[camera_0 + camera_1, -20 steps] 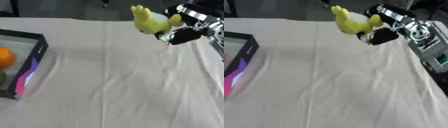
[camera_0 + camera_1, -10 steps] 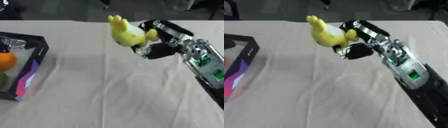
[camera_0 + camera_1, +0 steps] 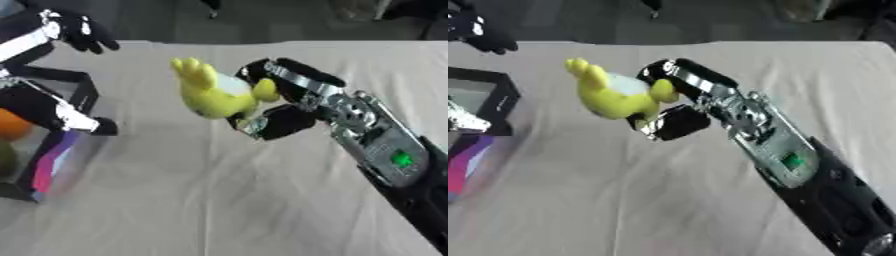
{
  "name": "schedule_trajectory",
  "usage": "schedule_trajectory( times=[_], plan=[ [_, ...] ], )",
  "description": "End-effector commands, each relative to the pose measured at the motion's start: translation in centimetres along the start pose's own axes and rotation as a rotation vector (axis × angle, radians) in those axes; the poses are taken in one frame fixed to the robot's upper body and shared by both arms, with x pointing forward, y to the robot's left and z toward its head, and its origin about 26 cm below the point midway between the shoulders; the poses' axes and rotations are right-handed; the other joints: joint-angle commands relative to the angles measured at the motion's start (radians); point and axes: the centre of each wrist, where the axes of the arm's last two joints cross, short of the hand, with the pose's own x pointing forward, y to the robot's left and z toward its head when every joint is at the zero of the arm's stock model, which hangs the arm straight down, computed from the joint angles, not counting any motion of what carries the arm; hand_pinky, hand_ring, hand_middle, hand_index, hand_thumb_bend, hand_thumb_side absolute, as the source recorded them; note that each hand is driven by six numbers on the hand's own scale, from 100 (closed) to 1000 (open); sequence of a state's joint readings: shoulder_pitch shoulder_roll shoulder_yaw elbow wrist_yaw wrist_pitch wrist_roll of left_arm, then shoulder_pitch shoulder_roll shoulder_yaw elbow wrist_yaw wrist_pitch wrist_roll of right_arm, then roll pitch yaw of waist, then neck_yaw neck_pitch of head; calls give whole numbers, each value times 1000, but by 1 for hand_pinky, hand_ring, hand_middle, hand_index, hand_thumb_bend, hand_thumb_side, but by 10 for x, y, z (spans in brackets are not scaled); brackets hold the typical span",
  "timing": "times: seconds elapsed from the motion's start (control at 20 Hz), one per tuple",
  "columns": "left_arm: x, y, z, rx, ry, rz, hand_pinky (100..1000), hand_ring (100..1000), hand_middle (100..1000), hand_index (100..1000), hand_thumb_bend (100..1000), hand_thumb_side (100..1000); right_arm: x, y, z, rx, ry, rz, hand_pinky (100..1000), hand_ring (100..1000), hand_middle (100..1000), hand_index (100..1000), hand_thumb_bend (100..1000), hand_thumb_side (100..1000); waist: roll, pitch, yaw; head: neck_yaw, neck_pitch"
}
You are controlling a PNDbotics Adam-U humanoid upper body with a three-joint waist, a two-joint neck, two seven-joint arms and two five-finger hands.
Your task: Pick up the objects with one hand, pass them to the other hand, and then place them into the box on the other side of the table.
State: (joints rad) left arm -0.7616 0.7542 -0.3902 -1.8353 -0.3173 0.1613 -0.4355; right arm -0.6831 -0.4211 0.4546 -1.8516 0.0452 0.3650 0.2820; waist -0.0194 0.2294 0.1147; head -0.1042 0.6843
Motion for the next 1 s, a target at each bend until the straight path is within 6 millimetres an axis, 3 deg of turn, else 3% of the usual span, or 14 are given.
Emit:
schedule_trajectory(
  times=[0.05,0.35,1.0],
  plan=[
    [3,6,-2,17,18,-51,784,745,751,797,866,297,12,1,-4,-4,-33,2,815,603,390,484,100,100,17,-23,2,3,1],
    [19,3,-15,38,-12,-49,792,761,776,801,970,252,23,18,-16,8,-51,10,814,606,391,485,100,100,18,-25,8,0,-1],
    [52,-5,-29,-32,-81,-62,791,750,760,811,973,247,30,32,-23,45,-95,69,812,604,392,485,100,100,19,-22,9,17,-12]
  ],
)
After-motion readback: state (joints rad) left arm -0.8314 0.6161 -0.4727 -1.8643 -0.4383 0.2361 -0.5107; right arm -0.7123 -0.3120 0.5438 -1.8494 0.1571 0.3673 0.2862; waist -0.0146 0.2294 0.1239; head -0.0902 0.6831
